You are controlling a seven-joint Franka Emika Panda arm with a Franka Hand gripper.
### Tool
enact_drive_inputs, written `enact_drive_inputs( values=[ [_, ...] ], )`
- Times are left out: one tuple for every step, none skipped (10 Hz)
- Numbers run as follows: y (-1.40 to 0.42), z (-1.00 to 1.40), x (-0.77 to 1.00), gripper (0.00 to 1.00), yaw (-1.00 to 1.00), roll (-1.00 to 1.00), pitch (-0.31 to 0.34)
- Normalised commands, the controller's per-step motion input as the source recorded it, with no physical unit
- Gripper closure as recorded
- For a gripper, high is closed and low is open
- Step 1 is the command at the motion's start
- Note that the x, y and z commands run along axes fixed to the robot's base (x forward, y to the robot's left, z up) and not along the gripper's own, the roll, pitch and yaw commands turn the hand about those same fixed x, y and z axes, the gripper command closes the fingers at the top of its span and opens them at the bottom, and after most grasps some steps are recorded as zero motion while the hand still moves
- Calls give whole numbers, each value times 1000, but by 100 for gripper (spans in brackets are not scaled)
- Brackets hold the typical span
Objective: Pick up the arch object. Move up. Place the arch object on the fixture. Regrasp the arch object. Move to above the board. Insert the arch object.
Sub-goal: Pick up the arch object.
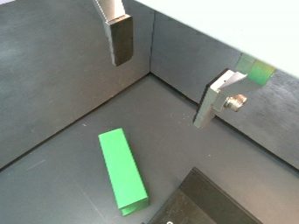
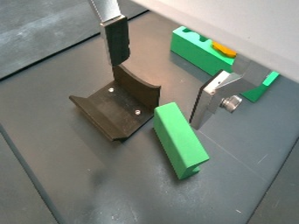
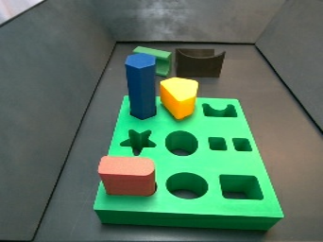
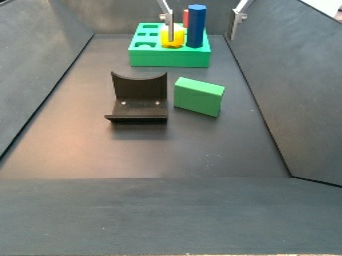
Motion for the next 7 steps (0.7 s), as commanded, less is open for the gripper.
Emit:
enact_drive_inputs(
  values=[
    [-60,-440,-283,0,297,-6,-89],
    [-297,-571,-66,0,757,0,51],
    [-183,-566,0,0,906,0,107],
    [-80,-594,0,0,1000,0,131],
    [-46,-600,0,0,1000,0,79],
    [-23,-523,0,0,1000,0,24],
    [-66,-389,0,0,1000,0,4]
  ],
)
